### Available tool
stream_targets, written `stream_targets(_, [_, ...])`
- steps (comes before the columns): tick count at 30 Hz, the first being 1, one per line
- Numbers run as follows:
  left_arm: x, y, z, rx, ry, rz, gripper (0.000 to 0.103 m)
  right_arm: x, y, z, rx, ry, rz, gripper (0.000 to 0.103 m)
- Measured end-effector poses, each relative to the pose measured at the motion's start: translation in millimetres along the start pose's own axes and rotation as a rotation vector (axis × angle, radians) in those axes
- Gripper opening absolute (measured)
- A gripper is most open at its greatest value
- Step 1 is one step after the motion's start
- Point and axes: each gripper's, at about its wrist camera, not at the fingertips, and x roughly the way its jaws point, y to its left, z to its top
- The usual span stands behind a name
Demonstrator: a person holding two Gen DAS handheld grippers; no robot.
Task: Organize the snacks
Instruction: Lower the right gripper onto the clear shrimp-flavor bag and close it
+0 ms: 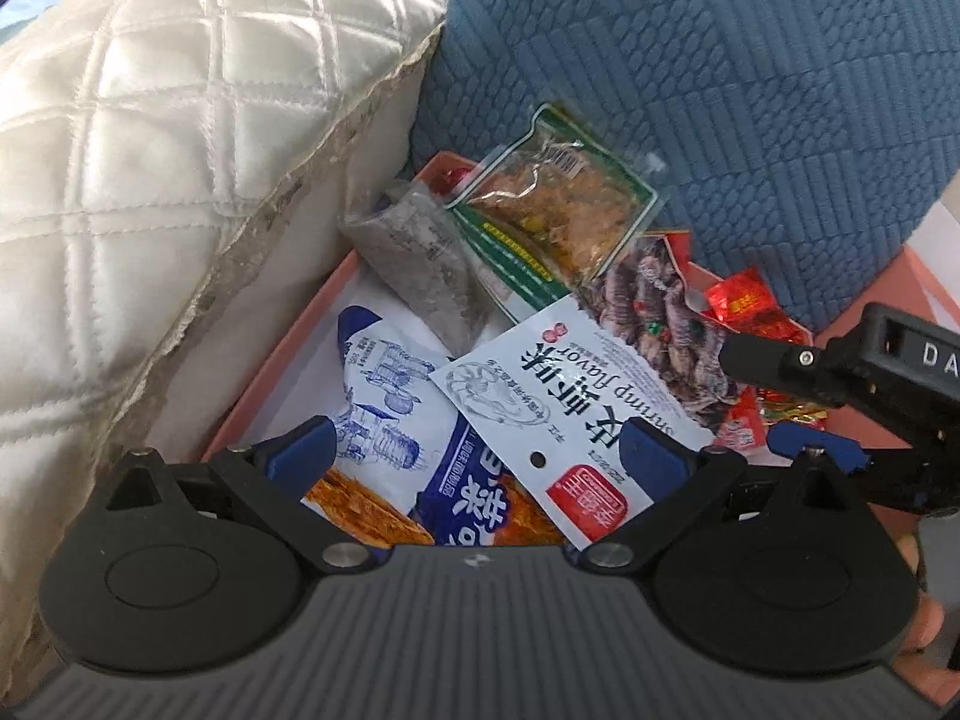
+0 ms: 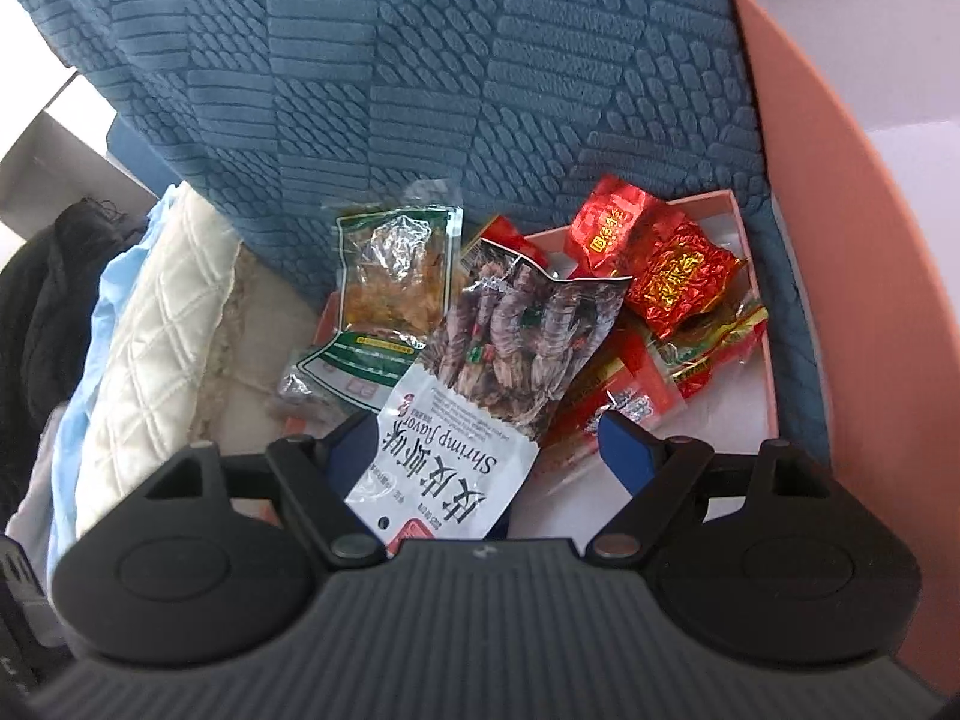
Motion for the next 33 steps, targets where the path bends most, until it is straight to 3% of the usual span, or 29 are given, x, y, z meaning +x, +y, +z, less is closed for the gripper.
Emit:
stream_targets(6, [13, -3, 11, -0.002, 0.006, 0.022, 0.102, 27, -9, 15, 0.056, 0.050, -0.020, 0.083])
stream_targets(10, [23, -6, 17, 0.027, 0.010, 0.044, 0.102, 39, -15, 24, 0.083, 0.072, 0.012, 0.083])
stream_targets(14, [31, -2, 18, 0.032, 0.015, 0.059, 0.102, 53, -22, 31, 0.145, 0.108, 0.097, 0.083])
stream_targets(18, [35, 3, 16, 0.038, 0.024, 0.063, 0.102, 54, -22, 37, 0.176, 0.086, 0.178, 0.084])
stream_targets(23, [38, 5, 14, 0.028, 0.034, 0.049, 0.102, 43, -20, 43, 0.217, 0.043, 0.357, 0.083])
stream_targets(26, [40, 5, 11, 0.029, 0.043, 0.051, 0.102, 45, -13, 44, 0.194, 0.053, 0.402, 0.083])
stream_targets(28, [41, 6, 9, 0.026, 0.053, 0.051, 0.102, 53, -7, 44, 0.162, 0.081, 0.361, 0.083])
stream_targets(30, [42, 7, 8, 0.021, 0.063, 0.047, 0.102, 62, -3, 41, 0.126, 0.110, 0.263, 0.080])
stream_targets(33, [43, 8, 4, 0.015, 0.073, 0.043, 0.102, 80, -1, 34, 0.124, 0.164, 0.176, 0.058])
